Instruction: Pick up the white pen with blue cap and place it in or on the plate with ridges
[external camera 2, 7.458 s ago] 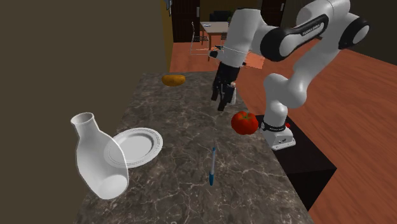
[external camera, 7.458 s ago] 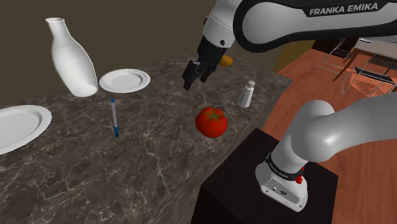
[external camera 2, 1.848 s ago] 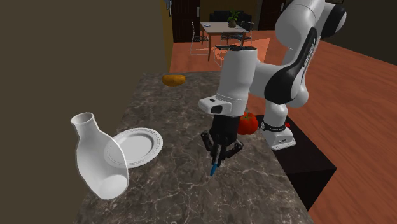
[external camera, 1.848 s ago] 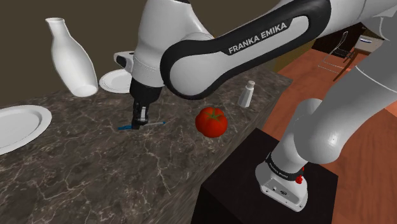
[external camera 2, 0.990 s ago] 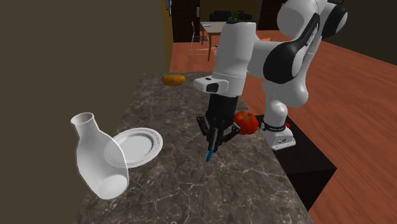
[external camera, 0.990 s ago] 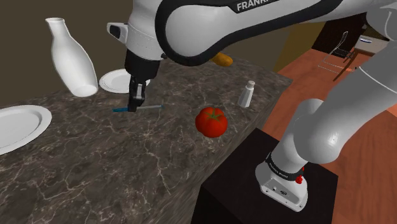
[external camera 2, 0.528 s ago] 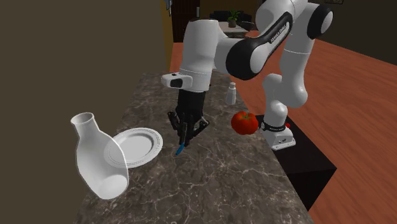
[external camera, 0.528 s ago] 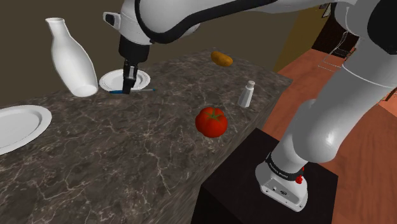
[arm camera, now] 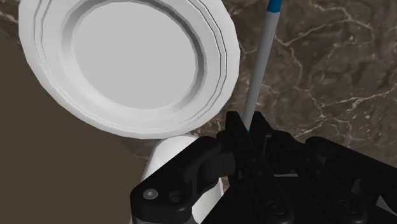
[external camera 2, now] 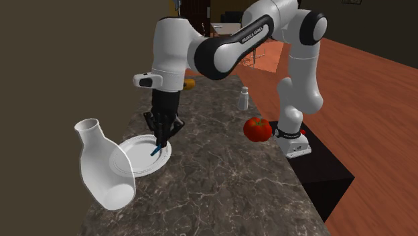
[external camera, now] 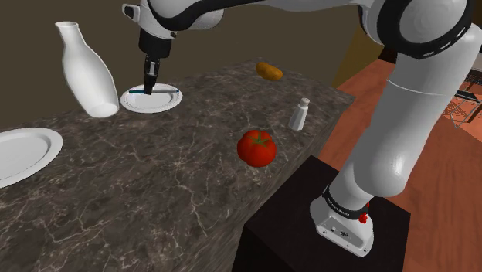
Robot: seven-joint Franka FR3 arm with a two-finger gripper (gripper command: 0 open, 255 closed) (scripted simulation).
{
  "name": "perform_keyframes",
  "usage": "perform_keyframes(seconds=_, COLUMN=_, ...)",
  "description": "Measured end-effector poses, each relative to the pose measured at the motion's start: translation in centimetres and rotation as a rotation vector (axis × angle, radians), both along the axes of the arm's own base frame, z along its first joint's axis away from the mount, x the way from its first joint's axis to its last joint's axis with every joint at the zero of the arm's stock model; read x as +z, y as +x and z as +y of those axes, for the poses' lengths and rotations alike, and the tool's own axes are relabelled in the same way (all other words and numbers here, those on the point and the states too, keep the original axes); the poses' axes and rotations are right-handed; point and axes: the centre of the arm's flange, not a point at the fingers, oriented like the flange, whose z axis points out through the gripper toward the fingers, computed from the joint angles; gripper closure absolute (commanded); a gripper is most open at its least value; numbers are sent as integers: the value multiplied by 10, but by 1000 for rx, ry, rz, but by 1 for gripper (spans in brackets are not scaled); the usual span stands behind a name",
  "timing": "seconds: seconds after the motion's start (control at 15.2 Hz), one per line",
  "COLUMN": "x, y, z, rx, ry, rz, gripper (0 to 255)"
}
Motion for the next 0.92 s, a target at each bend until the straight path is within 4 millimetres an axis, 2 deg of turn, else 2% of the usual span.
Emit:
perform_keyframes(seconds=0.13, x=6, y=25, z=-10, rx=0, ry=0, rz=0, gripper=255)
perform_keyframes(seconds=0.46, x=1, y=82, z=-35, rx=0, ry=0, rz=0, gripper=255)
perform_keyframes(seconds=0.92, x=-31, y=91, z=-37, rx=0, ry=0, rz=0, gripper=255)
